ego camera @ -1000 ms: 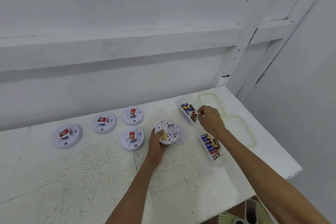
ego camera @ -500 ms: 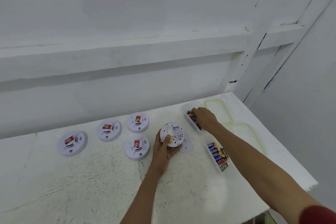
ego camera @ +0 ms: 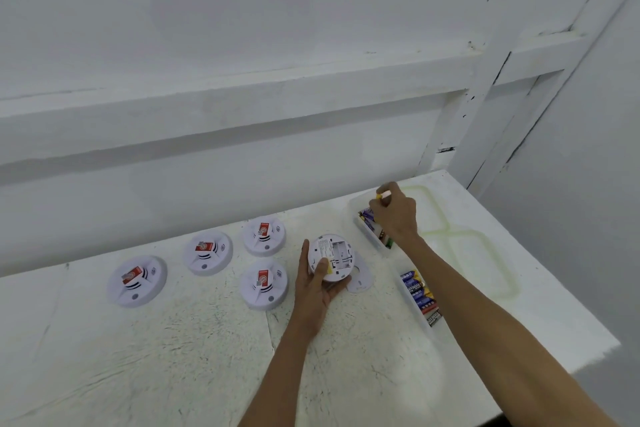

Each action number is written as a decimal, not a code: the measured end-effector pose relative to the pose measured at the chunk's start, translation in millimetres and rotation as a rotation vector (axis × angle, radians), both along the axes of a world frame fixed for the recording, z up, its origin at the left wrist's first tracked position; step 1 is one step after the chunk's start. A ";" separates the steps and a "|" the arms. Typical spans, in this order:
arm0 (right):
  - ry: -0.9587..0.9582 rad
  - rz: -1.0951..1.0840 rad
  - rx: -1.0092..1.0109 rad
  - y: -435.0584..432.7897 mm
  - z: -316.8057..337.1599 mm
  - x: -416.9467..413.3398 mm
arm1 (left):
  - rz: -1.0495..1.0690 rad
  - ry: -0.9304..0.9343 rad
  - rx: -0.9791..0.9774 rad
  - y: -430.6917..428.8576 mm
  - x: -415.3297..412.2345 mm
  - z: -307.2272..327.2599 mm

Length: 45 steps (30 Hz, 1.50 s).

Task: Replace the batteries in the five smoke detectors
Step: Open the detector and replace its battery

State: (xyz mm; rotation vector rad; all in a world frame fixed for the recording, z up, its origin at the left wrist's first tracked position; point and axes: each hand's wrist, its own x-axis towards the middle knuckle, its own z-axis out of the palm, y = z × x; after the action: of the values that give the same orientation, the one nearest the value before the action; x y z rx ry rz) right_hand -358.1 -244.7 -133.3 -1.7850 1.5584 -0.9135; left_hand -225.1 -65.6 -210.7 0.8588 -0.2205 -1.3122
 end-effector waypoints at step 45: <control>0.205 0.432 -0.191 126.0 -40.9 7.2 | 0.022 -0.097 -0.019 -0.7 1.5 -3.1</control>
State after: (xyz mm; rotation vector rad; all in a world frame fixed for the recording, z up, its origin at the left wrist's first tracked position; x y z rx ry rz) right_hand -350.9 -118.6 -174.2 -2.2949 1.1534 -0.7022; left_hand -223.5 -66.4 -213.8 0.9074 -0.2992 -1.2477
